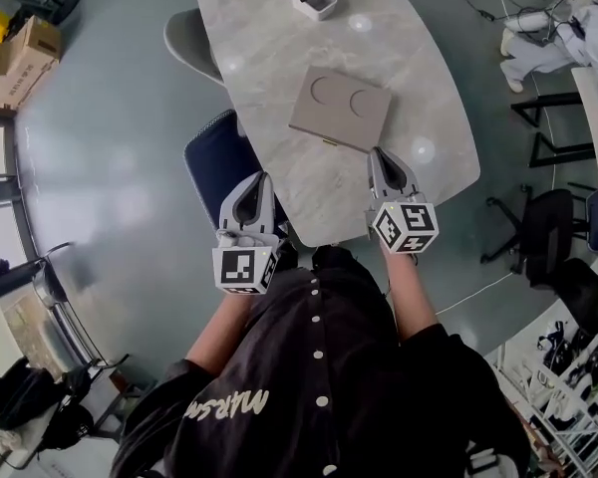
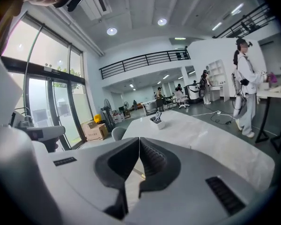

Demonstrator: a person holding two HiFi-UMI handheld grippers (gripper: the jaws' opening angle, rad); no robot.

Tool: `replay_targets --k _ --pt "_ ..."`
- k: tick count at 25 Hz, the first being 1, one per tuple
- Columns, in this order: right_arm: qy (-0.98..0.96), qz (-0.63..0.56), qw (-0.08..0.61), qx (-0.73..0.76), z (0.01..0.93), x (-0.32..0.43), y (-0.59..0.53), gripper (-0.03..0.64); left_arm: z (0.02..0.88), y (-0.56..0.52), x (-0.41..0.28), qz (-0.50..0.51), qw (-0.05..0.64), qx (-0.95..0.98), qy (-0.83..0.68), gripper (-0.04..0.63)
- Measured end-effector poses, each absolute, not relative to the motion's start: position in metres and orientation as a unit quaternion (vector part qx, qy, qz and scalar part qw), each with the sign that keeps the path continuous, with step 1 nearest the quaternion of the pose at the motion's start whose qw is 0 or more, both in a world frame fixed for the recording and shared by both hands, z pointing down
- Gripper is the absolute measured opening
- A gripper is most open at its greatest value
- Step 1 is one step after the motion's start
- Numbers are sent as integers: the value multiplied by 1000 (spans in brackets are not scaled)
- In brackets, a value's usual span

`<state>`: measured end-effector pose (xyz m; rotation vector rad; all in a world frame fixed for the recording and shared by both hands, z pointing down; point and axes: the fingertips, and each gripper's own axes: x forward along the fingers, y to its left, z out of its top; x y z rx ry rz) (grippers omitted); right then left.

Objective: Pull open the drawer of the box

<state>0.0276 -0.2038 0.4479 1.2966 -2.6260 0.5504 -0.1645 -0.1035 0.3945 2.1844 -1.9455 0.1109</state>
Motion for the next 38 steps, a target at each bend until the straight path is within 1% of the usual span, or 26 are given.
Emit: replay_targets --k 10,11,14,16,19,26,27,32,35,38 --pt "-846 303 108 426 549 1 -209 0 433 -106 -159 50 153 751 -641 23" --pt "-842 315 110 425 558 -2 -209 6 436 -106 -159 50 156 752 -639 23" --pt "-827 354 107 424 582 -9 -208 72 444 -102 -155 52 164 757 -631 23" --pt "-817 378 103 423 597 -12 -209 91 450 -101 -153 55 168 760 -626 23" --pt "-798 420 93 422 619 -14 -210 101 460 -101 -148 58 177 762 -620 23" --pt "-740 528 37 415 649 -25 -216 100 476 -98 -145 62 196 764 -611 23" --pt "-733 540 26 413 650 -27 -217 81 478 -99 -144 63 197 765 -610 23" --pt "-684 608 -26 402 655 -33 -223 73 486 -104 -140 59 203 768 -605 23" --pt "-667 631 -39 394 659 -35 -223 41 489 -106 -138 60 204 768 -604 23" --pt "-660 645 -51 382 659 -38 -223 41 493 -107 -137 61 204 769 -603 23"
